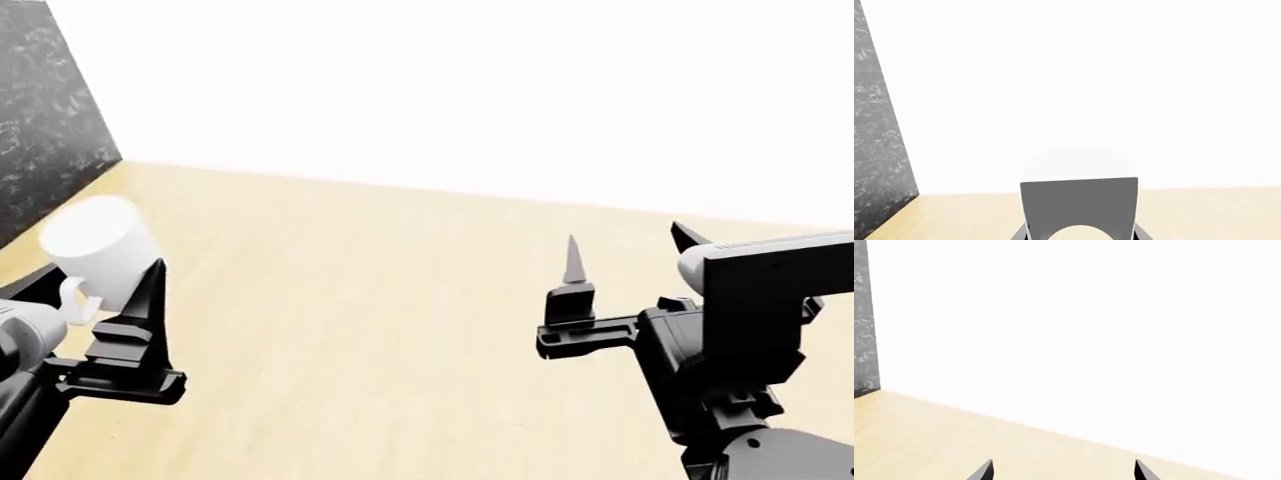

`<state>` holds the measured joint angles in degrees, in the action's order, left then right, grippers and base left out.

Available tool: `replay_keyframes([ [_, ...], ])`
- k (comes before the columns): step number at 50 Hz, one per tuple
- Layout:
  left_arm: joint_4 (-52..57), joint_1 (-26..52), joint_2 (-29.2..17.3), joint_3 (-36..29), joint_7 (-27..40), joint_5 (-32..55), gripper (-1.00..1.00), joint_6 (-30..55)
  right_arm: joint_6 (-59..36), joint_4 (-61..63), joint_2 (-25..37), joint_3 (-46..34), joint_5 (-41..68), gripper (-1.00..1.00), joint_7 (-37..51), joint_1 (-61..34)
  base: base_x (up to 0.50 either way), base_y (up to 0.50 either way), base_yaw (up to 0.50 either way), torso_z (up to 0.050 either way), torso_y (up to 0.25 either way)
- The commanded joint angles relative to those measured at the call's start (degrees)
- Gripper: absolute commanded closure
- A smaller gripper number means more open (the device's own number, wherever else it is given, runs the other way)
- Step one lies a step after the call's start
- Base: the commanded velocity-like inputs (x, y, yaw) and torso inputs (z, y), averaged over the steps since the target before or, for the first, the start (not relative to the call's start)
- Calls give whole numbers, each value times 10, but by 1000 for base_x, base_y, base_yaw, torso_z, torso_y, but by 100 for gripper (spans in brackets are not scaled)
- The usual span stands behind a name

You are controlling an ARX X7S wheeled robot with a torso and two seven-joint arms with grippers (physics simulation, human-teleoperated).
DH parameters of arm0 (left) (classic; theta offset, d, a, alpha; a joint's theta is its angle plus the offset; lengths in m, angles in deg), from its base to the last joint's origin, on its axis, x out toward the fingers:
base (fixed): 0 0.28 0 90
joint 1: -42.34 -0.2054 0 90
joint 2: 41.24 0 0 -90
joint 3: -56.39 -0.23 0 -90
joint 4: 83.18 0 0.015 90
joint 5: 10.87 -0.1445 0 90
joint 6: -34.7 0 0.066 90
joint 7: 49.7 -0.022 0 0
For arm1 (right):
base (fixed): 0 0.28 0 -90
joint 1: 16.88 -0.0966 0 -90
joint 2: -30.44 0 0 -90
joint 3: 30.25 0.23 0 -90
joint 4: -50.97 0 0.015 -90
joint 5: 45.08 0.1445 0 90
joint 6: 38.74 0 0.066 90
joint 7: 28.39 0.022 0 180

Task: A wet mug is on the counter and needs to be dried. Pick it up and place it upside down in the open cabinet.

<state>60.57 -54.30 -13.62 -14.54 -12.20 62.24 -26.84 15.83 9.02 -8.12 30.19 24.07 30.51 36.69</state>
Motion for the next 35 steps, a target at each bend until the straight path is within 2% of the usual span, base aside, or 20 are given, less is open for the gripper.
replay_keyframes([
  [1,3,0,1,10,3,3,100,-5,4,2,2,2,0,-100,1,2,-20,108,500,0,0],
  [35,-11,31,-4,-16,29,17,100,2,-3,-1,-2,-2,4,-100,7,-5,-12,48,500,0,0],
])
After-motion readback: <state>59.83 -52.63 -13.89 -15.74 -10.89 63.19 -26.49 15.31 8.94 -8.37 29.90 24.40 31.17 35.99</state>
